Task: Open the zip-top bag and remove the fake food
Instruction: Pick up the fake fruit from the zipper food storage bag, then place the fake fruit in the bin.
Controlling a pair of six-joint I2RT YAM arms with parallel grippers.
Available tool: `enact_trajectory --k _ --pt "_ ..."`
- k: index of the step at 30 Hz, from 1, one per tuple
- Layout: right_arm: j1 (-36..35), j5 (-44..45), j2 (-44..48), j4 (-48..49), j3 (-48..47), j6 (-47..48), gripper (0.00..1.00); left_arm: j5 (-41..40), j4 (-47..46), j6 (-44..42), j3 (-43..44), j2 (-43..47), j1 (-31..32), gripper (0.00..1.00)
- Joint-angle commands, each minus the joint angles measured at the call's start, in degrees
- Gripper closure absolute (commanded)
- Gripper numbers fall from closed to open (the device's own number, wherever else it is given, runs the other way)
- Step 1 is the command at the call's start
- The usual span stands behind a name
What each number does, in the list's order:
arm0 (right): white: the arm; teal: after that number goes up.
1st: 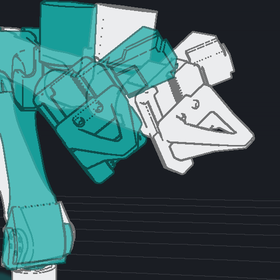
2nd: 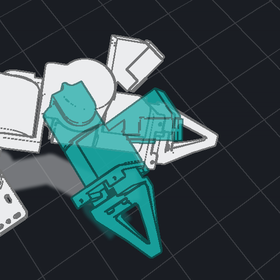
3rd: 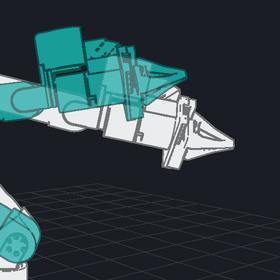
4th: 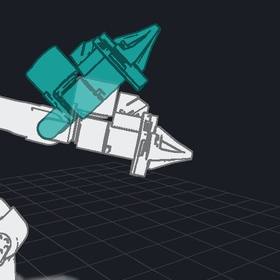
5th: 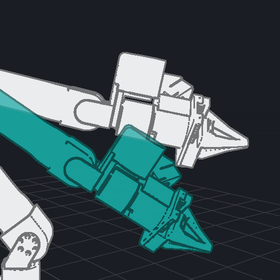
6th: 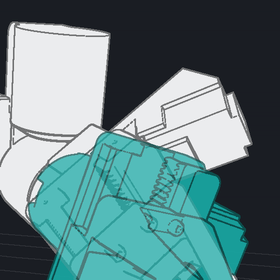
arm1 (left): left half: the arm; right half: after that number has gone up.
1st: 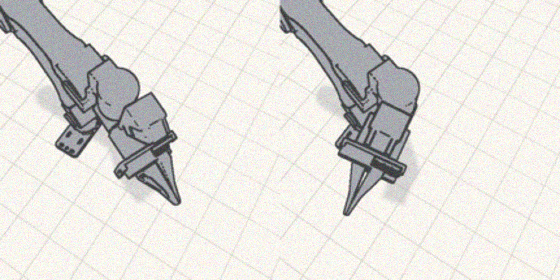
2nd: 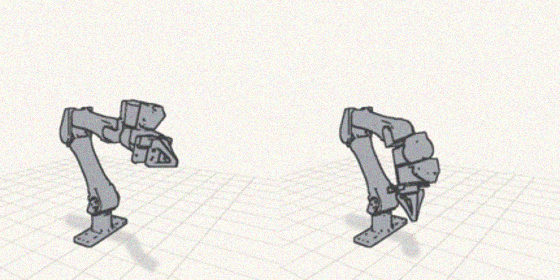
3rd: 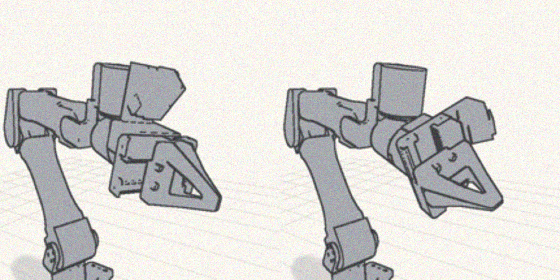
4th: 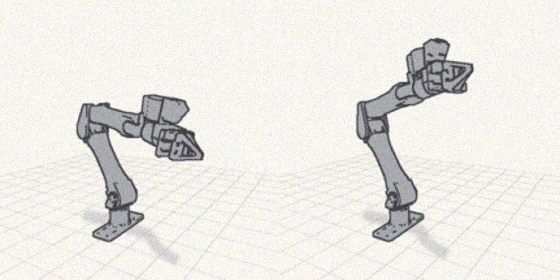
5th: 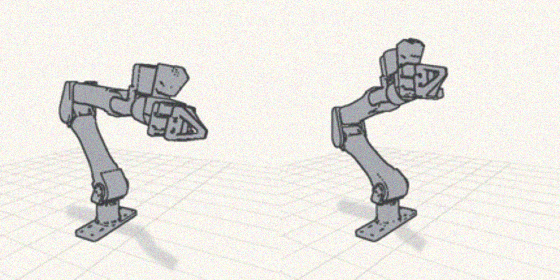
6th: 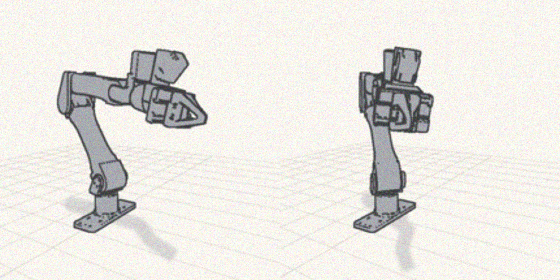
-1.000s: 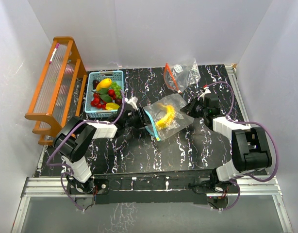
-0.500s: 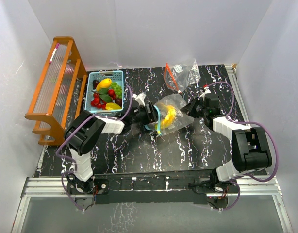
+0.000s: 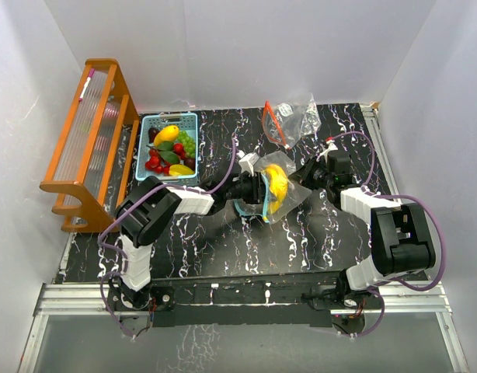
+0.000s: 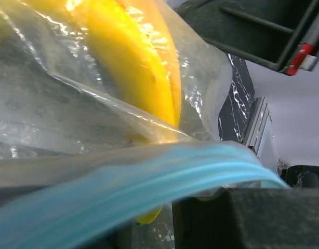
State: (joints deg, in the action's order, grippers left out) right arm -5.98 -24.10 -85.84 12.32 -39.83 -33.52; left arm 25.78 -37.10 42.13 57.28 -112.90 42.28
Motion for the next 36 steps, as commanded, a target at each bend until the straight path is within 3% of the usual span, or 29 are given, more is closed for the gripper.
enact_trajectory --k 1,5,15,19,24,26,32,36 --pt "-0.3 0.9 0.8 2.6 -0.5 0.5 0.92 0.8 4.2 -1.5 0.0 3.3 0.2 0.89" --pt "0.2 5.5 1.7 1.7 -0.8 0.7 0.92 0.2 8.3 -4.1 -0.9 8.1 -0.2 1.00" --pt "4.9 7.8 0.7 -0.1 -5.5 2.6 0.92 8.8 10.5 0.3 -8.4 21.3 -6.7 1.00" --pt "8.5 7.9 0.2 -0.1 -6.1 2.9 0.92 11.1 21.7 -4.7 -7.7 27.4 -11.0 1.00" --pt "11.4 7.4 -1.5 1.0 -6.1 1.9 0.92 15.9 43.2 -15.9 1.2 29.2 -16.1 1.00" --pt "11.5 5.6 -2.0 2.2 -5.9 1.2 0.92 17.4 46.3 -17.8 3.2 29.1 -17.8 1.00" --pt "11.5 6.2 -1.3 3.6 -5.1 1.0 0.92 13.8 39.6 -11.8 0.0 33.1 -24.8 1.00" --pt "11.5 4.4 -0.9 3.8 -4.6 0.7 0.92 13.1 36.4 -10.3 2.4 31.0 -28.9 1.00"
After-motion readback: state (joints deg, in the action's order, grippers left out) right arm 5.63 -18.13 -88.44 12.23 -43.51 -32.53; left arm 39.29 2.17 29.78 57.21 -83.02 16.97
